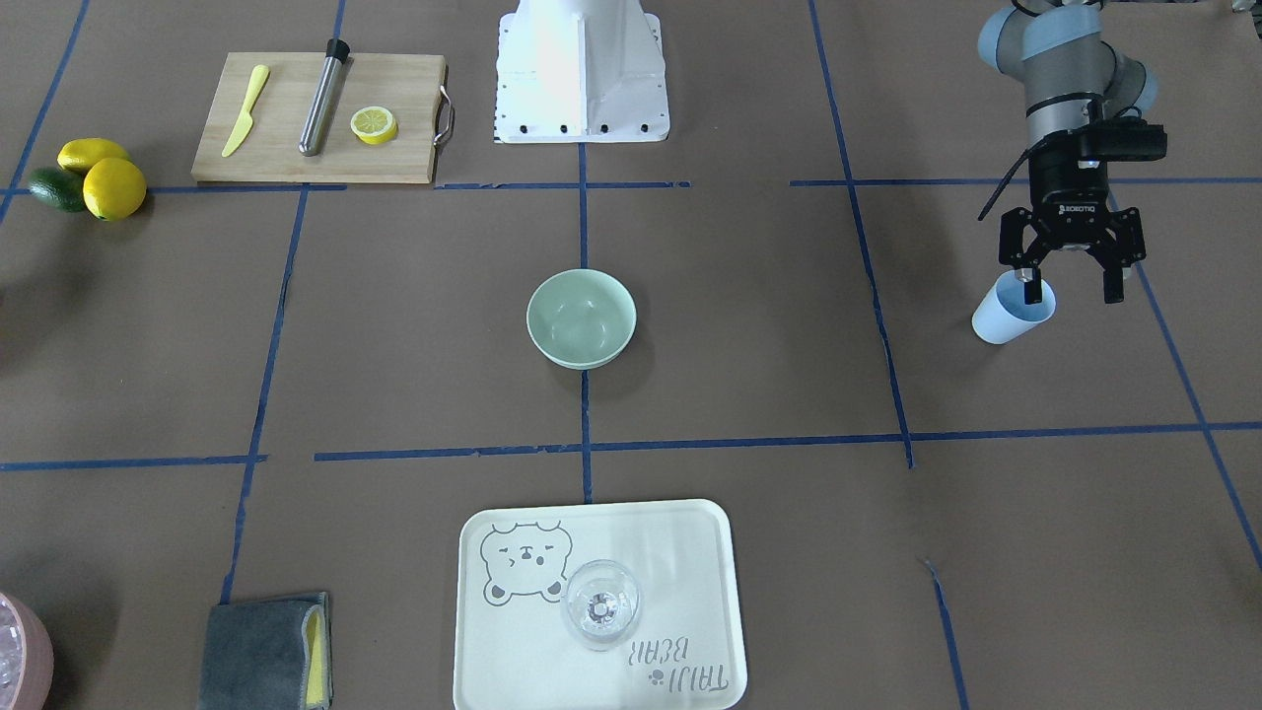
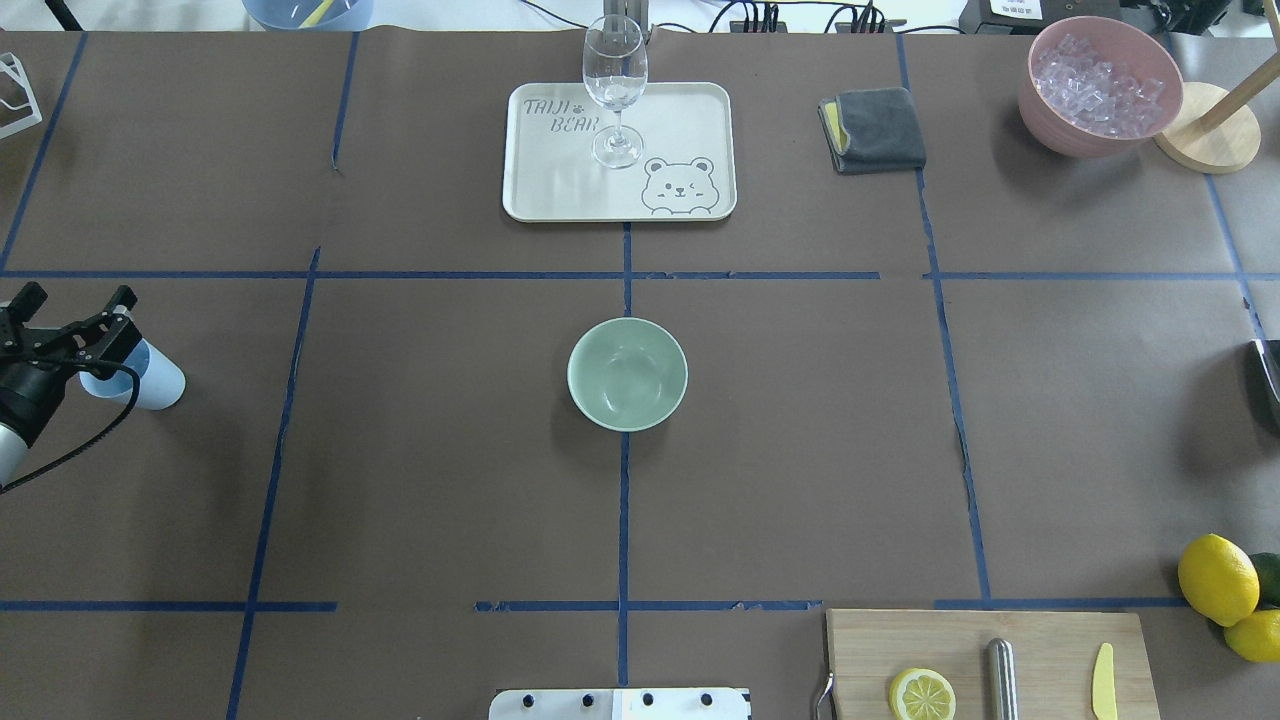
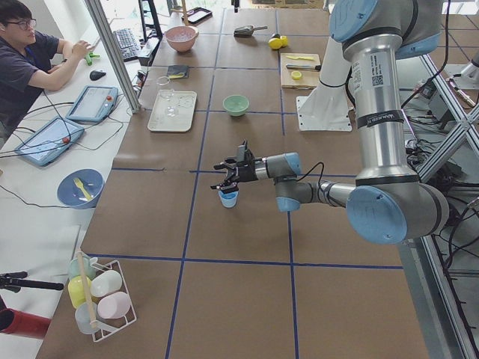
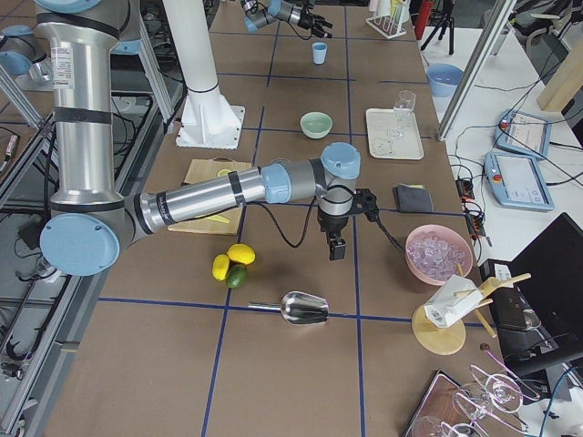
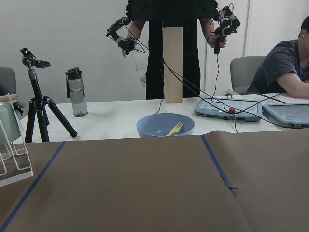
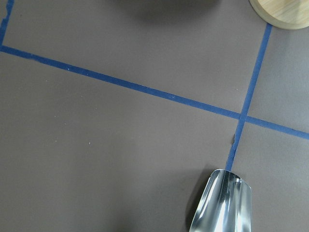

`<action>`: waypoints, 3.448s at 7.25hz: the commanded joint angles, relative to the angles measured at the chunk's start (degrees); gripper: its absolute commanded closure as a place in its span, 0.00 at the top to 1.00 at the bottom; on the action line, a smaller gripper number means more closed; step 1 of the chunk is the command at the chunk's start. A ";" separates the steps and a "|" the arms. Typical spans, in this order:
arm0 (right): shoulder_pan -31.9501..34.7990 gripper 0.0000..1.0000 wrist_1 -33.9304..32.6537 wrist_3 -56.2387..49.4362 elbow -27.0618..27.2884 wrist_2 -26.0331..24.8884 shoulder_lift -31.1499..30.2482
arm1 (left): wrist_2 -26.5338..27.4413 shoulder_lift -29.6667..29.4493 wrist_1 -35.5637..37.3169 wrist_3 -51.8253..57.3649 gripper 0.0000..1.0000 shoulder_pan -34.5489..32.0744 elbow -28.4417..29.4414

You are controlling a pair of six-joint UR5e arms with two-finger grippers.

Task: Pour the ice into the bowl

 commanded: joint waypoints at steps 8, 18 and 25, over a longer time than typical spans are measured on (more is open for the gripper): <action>0.00 1.00 0.03 0.07 -0.53 0.00 0.26 | 10.89 -1.22 -2.06 -3.99 1.00 8.12 6.83; 0.00 1.00 0.03 0.07 -0.62 0.00 0.18 | 15.99 -5.17 -2.68 -8.73 1.00 12.69 16.39; 0.00 1.00 0.03 0.07 -0.62 -0.09 0.35 | 15.47 -6.85 -2.33 -8.38 1.00 12.78 18.17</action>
